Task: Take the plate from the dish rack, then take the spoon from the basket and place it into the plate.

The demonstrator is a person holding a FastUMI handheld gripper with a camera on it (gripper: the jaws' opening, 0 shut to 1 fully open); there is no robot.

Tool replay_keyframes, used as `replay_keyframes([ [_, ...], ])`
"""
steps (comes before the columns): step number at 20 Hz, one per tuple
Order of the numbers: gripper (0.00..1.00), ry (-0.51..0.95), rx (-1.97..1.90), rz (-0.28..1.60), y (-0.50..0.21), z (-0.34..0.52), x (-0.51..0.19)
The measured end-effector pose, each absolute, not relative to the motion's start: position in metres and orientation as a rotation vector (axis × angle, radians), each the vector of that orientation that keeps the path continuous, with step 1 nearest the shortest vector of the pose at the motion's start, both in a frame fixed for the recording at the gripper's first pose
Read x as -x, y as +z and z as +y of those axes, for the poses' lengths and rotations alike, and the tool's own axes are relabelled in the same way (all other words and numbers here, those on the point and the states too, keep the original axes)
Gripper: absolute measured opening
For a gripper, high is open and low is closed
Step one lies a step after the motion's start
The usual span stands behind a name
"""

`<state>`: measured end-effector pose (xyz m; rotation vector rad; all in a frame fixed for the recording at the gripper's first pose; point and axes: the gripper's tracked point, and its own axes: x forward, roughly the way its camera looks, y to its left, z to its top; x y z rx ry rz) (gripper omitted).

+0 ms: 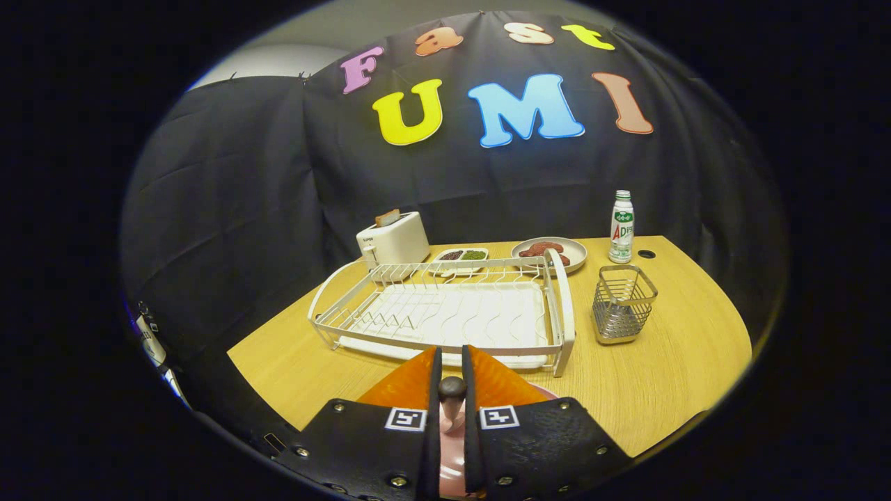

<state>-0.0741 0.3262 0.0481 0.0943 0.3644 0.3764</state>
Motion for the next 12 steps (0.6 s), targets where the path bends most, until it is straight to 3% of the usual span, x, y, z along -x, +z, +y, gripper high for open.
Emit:
replay_keyframes([
  [12, 0.29, 0.341, -0.116, 0.461, 0.013, 0.278, 0.078],
])
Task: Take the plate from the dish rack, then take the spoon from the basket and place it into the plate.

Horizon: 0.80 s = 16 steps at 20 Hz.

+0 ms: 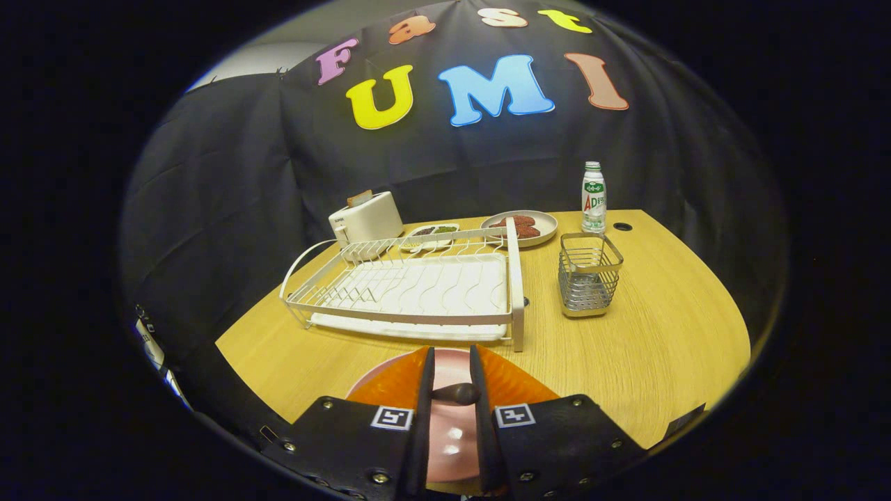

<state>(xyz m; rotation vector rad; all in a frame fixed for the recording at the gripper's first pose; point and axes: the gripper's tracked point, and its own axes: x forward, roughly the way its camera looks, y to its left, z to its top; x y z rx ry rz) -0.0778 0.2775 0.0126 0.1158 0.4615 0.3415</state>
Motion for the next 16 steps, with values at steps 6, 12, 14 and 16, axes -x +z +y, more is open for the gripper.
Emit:
replay_keyframes([
  [6, 0.35, 0.315, -0.018, 0.459, 0.011, 0.249, 0.071],
  [12, 0.36, 0.29, 0.025, 0.373, 0.058, 0.222, 0.054],
  [14, 0.36, 0.266, 0.009, 0.32, 0.086, 0.213, 0.047],
  [16, 0.36, 0.239, -0.012, 0.263, 0.116, 0.203, 0.038],
])
